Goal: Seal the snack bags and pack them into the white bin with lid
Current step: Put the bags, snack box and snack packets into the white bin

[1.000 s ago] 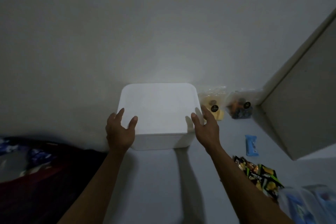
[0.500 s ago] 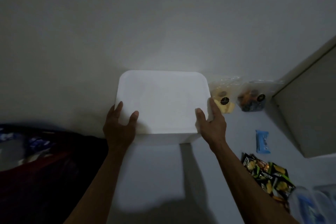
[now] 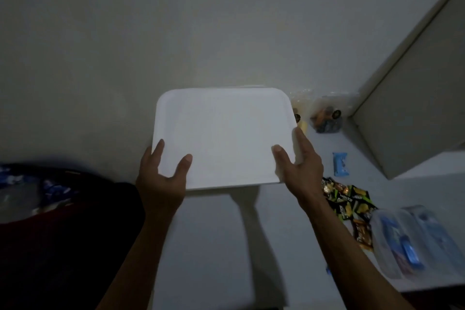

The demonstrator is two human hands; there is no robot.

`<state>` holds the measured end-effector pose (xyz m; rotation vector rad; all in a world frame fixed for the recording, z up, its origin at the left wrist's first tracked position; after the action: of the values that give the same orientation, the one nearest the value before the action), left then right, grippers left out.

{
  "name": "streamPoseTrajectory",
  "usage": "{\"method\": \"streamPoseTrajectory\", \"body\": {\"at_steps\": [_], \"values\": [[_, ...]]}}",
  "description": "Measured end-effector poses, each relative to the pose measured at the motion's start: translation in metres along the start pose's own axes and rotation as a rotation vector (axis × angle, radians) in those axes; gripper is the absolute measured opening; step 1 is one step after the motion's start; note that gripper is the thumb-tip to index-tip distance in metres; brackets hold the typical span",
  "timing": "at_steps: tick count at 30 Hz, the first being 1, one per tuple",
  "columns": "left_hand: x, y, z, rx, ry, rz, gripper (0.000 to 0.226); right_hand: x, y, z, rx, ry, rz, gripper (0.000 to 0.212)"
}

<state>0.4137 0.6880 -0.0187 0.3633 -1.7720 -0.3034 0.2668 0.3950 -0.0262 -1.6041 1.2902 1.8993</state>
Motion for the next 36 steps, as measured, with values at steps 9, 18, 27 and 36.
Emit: {"method": "streamPoseTrajectory", "body": {"at_steps": [9, 18, 27, 36], "values": [[-0.066, 0.047, 0.133, -0.204, 0.253, -0.193, 0.076, 0.073, 0.034, 0.141, -0.038, -0.111, 0.061, 0.077], [-0.149, -0.005, 0.180, -0.416, 0.409, -0.295, 0.088, 0.170, 0.012, 0.156, -0.127, -0.252, 0.133, 0.080], [-0.200, -0.044, 0.185, -0.407, 0.335, -0.533, 0.088, 0.234, -0.012, 0.135, -0.134, -0.203, 0.312, 0.083], [-0.200, -0.052, 0.195, -0.405, 0.230, -0.676, 0.086, 0.249, -0.022, 0.139, -0.197, -0.175, 0.444, 0.083]]}}
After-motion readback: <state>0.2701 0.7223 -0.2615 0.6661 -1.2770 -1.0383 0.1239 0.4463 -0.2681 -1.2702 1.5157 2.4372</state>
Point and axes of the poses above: each hand's wrist, its own z-axis away from the middle knuckle, its own y-axis out of the back of the hand, x = y × z, the point moved 8 cm from there along -z, towards the middle knuckle
